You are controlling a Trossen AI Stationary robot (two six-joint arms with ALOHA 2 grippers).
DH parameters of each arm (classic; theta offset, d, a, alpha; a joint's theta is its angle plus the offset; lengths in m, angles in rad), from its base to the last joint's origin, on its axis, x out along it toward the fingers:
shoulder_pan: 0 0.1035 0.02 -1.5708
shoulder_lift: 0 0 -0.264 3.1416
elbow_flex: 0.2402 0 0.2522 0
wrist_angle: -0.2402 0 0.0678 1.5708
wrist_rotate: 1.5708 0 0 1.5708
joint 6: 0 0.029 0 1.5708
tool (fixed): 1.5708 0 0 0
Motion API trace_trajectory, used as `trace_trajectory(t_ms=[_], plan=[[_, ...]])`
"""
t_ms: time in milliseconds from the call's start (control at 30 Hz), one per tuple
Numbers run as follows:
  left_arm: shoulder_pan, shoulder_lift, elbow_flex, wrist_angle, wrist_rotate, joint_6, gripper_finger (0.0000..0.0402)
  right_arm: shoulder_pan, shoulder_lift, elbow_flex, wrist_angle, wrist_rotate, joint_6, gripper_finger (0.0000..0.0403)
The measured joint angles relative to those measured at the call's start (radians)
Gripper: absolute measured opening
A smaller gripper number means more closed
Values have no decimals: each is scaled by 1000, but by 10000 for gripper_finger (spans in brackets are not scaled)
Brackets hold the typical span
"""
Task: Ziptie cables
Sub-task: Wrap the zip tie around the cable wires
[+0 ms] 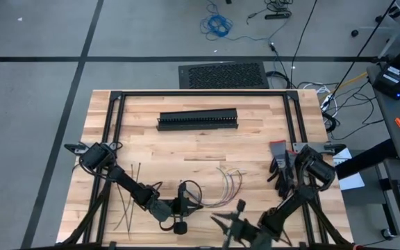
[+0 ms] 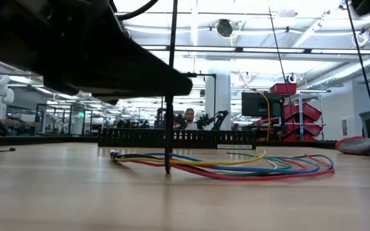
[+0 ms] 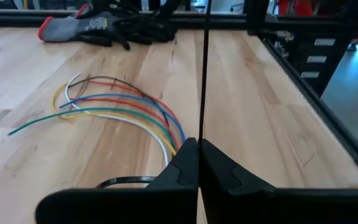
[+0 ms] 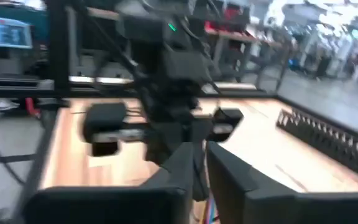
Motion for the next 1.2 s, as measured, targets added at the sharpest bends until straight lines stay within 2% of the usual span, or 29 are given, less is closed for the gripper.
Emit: trace_trajectory(t_ms=[100,233,333,433,600,833,933,1200], plan=[[0,0,1,5,0,0,4,-44,5,0,-58,-12,63,89],[0,-1,2,6,1,0,4,-104,5,0,-49,-121,81,135],[0,-1,2,5,8,0,4,-142,5,0,-62,-208,120,151],[0,-1,2,4,9,0,4,-163,5,0,-64,-235,123,153],[0,-1,2,4,9,-1,4,-168,5,0,-67,-243,117,115],[0,-1,2,3,9,-1,4,-172,5,0,-94,-299,121,11],[0,-1,2,-2,9,-3,4,-185,5,0,-105,-328,143,3],[0,-1,2,-1,9,-22,9,-190,5,0,-112,-314,143,1]])
